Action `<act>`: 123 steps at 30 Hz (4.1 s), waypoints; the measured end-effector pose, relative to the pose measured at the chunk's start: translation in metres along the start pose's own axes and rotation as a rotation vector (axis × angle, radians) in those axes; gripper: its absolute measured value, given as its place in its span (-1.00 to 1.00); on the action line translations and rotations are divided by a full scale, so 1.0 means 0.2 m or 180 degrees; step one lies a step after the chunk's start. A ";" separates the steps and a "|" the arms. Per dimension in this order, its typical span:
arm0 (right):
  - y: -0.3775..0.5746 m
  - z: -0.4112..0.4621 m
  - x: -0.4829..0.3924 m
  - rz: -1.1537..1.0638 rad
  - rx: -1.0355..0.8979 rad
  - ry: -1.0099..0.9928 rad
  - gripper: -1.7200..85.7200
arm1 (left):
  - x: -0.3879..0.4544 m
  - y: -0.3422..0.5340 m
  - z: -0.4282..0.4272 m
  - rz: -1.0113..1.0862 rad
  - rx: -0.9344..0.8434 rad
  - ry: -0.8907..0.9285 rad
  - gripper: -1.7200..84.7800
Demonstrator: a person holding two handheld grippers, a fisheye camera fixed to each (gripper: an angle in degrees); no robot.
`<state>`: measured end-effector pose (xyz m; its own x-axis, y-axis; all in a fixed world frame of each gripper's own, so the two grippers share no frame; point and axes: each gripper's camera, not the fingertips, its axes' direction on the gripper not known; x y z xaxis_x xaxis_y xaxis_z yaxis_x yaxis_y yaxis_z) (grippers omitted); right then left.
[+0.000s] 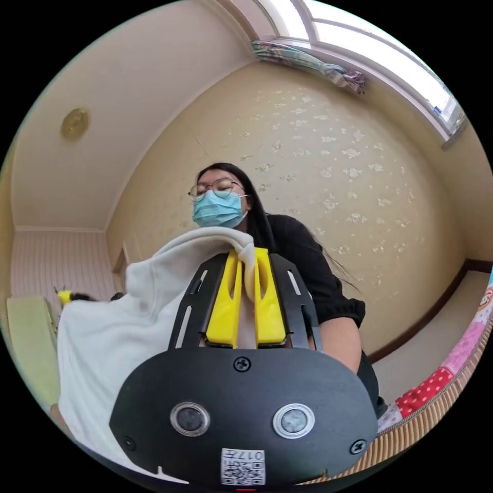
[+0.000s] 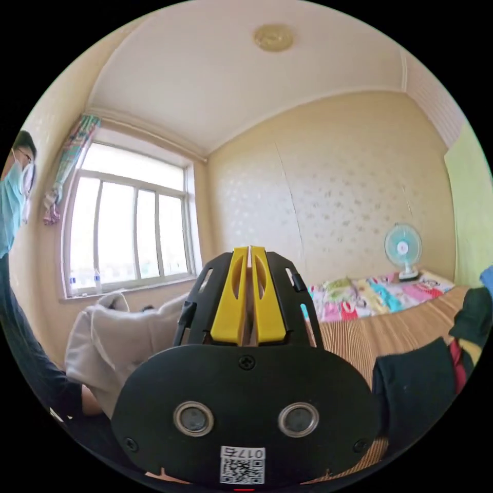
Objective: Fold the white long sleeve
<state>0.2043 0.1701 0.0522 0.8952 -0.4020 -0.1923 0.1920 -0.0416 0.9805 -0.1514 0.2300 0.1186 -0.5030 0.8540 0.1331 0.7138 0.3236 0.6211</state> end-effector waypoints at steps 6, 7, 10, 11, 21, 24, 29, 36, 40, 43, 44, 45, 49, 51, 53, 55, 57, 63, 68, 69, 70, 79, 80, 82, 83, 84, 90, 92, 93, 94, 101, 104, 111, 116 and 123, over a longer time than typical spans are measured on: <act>-0.27 -0.28 -0.09 -0.0080 0.0788 0.0346 -0.94 | -0.03 0.08 -0.21 -0.0421 0.0586 -0.0955 -0.86; -0.33 -0.32 -0.10 -0.0117 0.0803 0.0314 -0.94 | -0.03 0.08 -0.22 -0.0554 0.0547 -0.1227 -0.86; -0.38 -0.21 -0.09 -0.0463 0.0165 0.0077 -0.93 | -0.08 0.08 -0.14 -0.0673 0.0195 -0.1453 -0.87; -0.35 -0.16 -0.08 -0.0494 -0.0057 0.0059 -0.92 | -0.09 0.09 -0.12 -0.0668 0.0168 -0.1361 -0.87; 0.93 0.09 -0.05 0.0609 -0.2213 -0.1330 -0.51 | -0.19 0.19 -0.03 -0.0533 0.0432 -0.0836 -0.87; 1.23 0.04 -0.28 0.0745 -0.2329 -0.1575 -0.51 | -0.18 0.23 -0.07 -0.0559 0.0631 -0.0956 -0.87; 1.54 0.15 -0.44 0.1121 -0.2463 -0.1499 -0.57 | -0.20 0.26 -0.02 -0.0579 0.0702 -0.0963 -0.87; 1.45 0.21 -0.96 -0.0566 -0.2896 -0.0485 -0.52 | -0.16 0.31 0.06 -0.0481 0.0878 -0.1207 -0.87; 1.60 0.20 -1.21 -0.1159 -0.3022 0.0417 -0.59 | -0.14 0.37 0.08 -0.0497 0.1100 -0.1322 -0.87; 1.61 0.12 -1.29 -0.1284 -0.2801 0.0993 -0.78 | -0.12 0.40 0.12 -0.0518 0.1165 -0.1439 -0.87; 1.59 0.09 -1.29 -0.1286 -0.2650 0.1108 -0.81 | -0.12 0.41 0.13 -0.0517 0.1190 -0.1465 -0.86; 1.53 0.02 -1.29 -0.1247 -0.2371 0.1368 -0.85 | -0.11 0.43 0.14 -0.0513 0.1258 -0.1515 -0.86; 1.17 -0.18 -1.22 -0.1298 -0.1362 0.2180 -0.88 | -0.12 0.48 0.19 -0.0714 0.1339 -0.1588 -0.86; 0.95 -0.25 -1.20 -0.1340 -0.0944 0.2431 -0.89 | -0.18 0.49 0.25 -0.0934 0.1203 -0.1604 -0.86; 0.73 -0.33 -1.17 -0.1183 -0.0561 0.2439 -0.90 | -0.26 0.50 0.33 -0.1123 0.0996 -0.1556 -0.86; 0.46 -0.43 -1.19 -0.1100 -0.0103 0.2535 -0.90 | -0.36 0.51 0.48 -0.1303 0.0653 -0.1443 -0.86; 0.28 -0.51 -1.22 -0.0995 0.0231 0.2470 -0.90 | -0.45 0.52 0.60 -0.1500 0.0351 -0.1371 -0.85; -0.04 -0.66 -1.41 -0.1225 0.0933 0.2537 -0.89 | -0.63 0.62 0.86 -0.1961 -0.0260 -0.1481 -0.85; -0.19 -0.76 -1.48 -0.1253 0.1084 0.2466 -0.89 | -0.70 0.69 0.99 -0.2149 -0.0533 -0.1670 -0.94; -0.22 -0.77 -1.48 -0.1270 0.1064 0.2480 -0.89 | -0.73 0.69 1.05 -0.2190 -0.0652 -0.1770 -0.95; -0.24 -0.80 -1.48 -0.1244 0.1066 0.2459 -0.89 | -0.75 0.69 1.10 -0.2201 -0.0724 -0.1891 -0.96; -0.47 -1.18 -1.35 -0.0786 0.1339 0.1873 -0.89 | -0.57 0.16 1.47 -0.1338 0.0339 -0.3223 -0.97; -0.49 -1.19 -1.33 -0.0770 0.1360 0.1806 -0.89 | -0.55 0.08 1.52 -0.1287 0.0392 -0.3329 -0.97; -0.56 -1.19 -1.26 -0.0678 0.1430 0.1599 -0.88 | -0.54 -0.25 1.70 -0.1008 0.0399 -0.3779 -0.97; -0.58 -1.17 -1.25 -0.0668 0.1423 0.1554 -0.88 | -0.54 -0.33 1.75 -0.0928 0.0347 -0.3944 -0.97; -0.63 -1.10 -1.21 -0.0675 0.1345 0.1498 -0.88 | -0.56 -0.49 1.82 -0.0790 0.0222 -0.4370 -0.97; -0.86 0.04 -0.69 -0.0756 0.0151 0.1693 -0.86 | -1.23 -0.98 1.49 -0.0687 -0.0794 -0.6536 -0.96; -0.85 0.62 -0.43 -0.0864 -0.0546 0.1830 -0.85 | -1.51 -0.97 1.16 -0.0845 -0.1314 -0.7049 -0.94; -0.79 0.96 -0.25 -0.0716 -0.1178 0.1908 -0.83 | -1.63 -0.90 0.91 -0.1260 -0.1727 -0.7335 -0.91; -0.68 1.21 -0.11 -0.0514 -0.1745 0.1910 -0.82 | -1.69 -0.78 0.69 -0.1852 -0.2084 -0.7545 -0.89; 0.48 1.54 -0.13 -0.0752 -0.2812 0.1054 -0.75 | -1.35 0.29 0.11 -0.3640 -0.2591 -0.6799 -0.80; 1.13 1.52 -0.14 -0.0597 -0.3485 0.0800 -0.76 | -1.08 0.84 -0.03 -0.4573 -0.2805 -0.6577 -0.80; 1.59 1.30 0.11 0.0041 -0.3791 0.1029 -0.82 | -0.71 1.13 0.18 -0.4156 -0.3346 -0.6712 -0.81; 1.12 1.23 0.50 0.0039 -0.3700 0.0808 -0.93 | -0.58 1.00 0.22 -0.4336 -0.3391 -0.6375 -0.84; 0.45 0.77 1.11 0.0885 -0.2565 0.2635 -0.68 | -0.02 0.61 0.22 -0.3705 -0.2261 -0.7593 -0.78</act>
<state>0.3587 -0.0637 0.1033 0.8769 0.4196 -0.2345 -0.1174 0.6600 0.7420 -0.0412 0.2849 0.1608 0.8569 -0.3702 -0.3589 0.3732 0.9256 -0.0637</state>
